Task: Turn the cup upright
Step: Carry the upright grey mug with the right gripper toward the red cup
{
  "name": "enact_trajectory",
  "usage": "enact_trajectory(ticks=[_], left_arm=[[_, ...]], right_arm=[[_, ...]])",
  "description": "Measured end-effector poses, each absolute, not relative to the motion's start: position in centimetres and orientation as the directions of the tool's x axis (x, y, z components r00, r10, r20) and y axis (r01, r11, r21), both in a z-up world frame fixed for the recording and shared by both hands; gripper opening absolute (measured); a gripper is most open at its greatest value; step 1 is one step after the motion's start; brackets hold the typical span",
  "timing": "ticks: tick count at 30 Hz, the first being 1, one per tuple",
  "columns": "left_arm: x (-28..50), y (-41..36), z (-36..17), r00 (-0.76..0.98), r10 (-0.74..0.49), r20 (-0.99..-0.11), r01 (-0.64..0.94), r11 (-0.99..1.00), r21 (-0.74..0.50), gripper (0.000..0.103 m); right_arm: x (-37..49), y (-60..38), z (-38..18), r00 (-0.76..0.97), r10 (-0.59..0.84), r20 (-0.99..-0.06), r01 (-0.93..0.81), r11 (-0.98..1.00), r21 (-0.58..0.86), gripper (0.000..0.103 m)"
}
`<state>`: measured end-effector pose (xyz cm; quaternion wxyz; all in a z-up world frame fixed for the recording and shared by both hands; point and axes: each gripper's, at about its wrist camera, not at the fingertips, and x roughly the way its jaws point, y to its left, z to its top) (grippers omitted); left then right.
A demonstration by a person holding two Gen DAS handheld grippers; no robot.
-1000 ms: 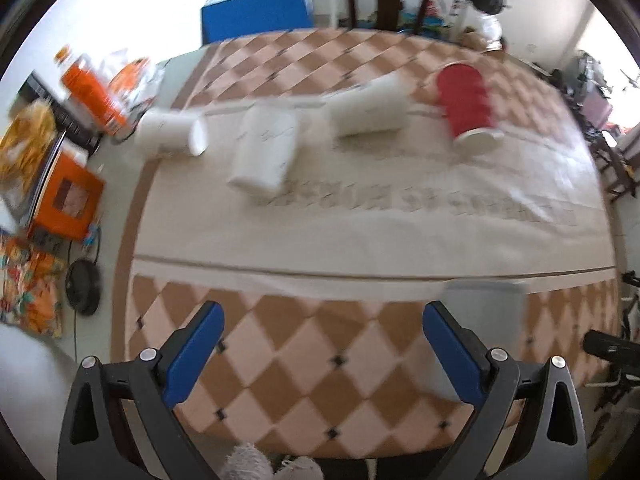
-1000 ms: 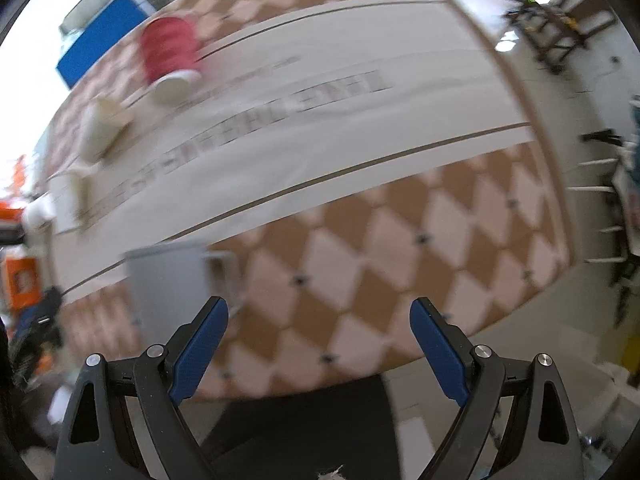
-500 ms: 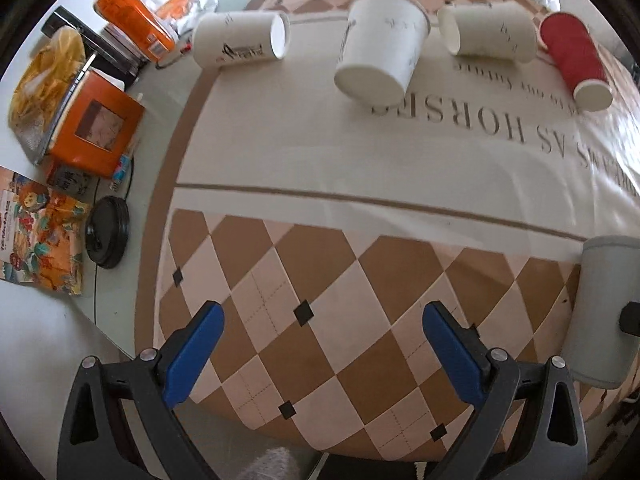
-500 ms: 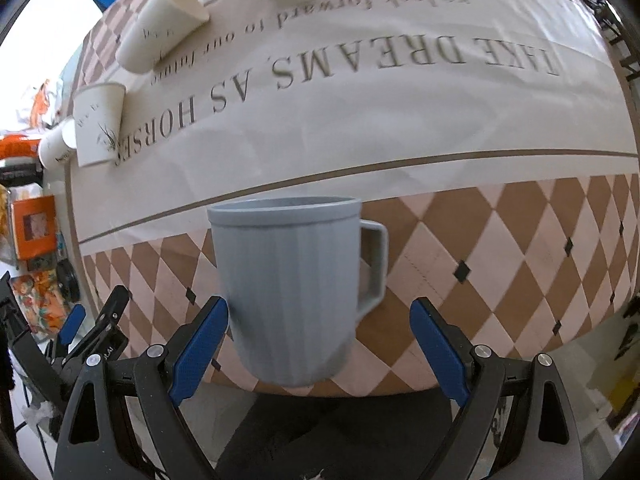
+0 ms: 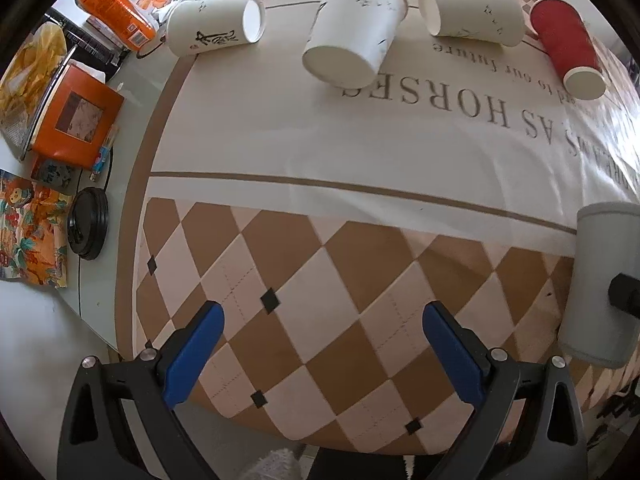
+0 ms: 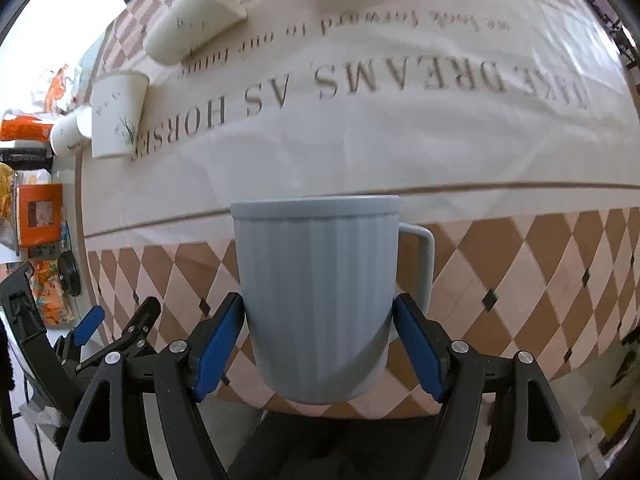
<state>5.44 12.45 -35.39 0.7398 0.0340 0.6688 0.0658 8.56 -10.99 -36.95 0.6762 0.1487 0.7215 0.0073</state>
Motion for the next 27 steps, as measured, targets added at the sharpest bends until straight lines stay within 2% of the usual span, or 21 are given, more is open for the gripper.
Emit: enact_trajectory(ticks=[9,18,27], left_arm=[[8.7,8.6,-35.1,0.098,0.108,-0.989,-0.095,0.991,0.099,0.101],[12.6,6.1,-36.9,0.117,0.133,-0.984,-0.124,0.985,0.118,0.101],[11.9,5.3,-38.2,0.094,0.149,-0.984,-0.1,0.985,0.139,0.101]], right_arm=[[10.1,-15.2,-33.2,0.22,0.156,-0.963,0.173,0.965,0.196,0.078],[13.3,-16.4,-33.5,0.54,0.055,-0.84,0.114,0.984,0.138,0.077],[11.5,-16.2,-35.8,0.617,0.024,-0.787,0.081,0.992,0.094,0.076]])
